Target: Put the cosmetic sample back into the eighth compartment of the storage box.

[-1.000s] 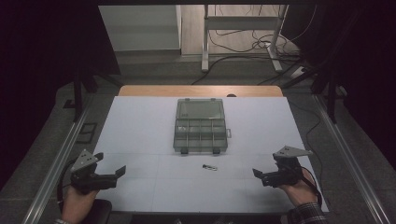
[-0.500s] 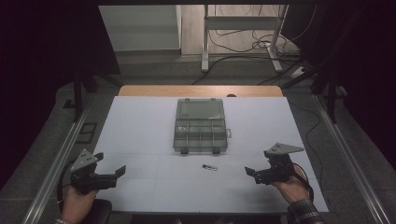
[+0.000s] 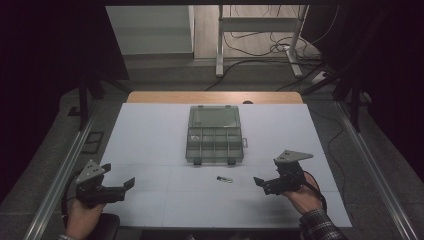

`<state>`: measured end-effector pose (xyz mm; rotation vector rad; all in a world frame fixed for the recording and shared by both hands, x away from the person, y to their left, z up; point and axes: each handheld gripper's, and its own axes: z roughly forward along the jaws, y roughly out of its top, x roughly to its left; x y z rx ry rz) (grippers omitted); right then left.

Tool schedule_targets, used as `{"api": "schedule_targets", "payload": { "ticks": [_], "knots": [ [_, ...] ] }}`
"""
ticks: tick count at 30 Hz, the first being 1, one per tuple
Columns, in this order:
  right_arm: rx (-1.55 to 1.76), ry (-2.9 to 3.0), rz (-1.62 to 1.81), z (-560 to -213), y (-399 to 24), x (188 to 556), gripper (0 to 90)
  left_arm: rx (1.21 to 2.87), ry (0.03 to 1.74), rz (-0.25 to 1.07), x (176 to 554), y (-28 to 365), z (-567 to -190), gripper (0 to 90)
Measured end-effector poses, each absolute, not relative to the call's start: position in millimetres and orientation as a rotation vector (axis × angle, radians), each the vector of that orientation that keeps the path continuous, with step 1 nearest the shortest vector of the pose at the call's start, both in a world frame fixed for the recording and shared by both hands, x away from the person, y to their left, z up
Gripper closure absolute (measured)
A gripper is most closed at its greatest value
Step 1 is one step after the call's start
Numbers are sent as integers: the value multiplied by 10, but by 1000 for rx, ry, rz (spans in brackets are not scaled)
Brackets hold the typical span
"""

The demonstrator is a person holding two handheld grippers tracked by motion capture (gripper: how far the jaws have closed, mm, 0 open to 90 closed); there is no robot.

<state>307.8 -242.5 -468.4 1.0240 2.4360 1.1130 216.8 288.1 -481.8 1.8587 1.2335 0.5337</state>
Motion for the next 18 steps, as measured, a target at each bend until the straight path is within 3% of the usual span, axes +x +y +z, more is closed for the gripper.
{"api": "schedule_targets", "payload": {
  "ticks": [18],
  "knots": [
    [1031, 2544, 993, -4748, -2185, 3226, 0, 1859, 1236, 526, 2173, 2886, -4819, 8]
  ]
}}
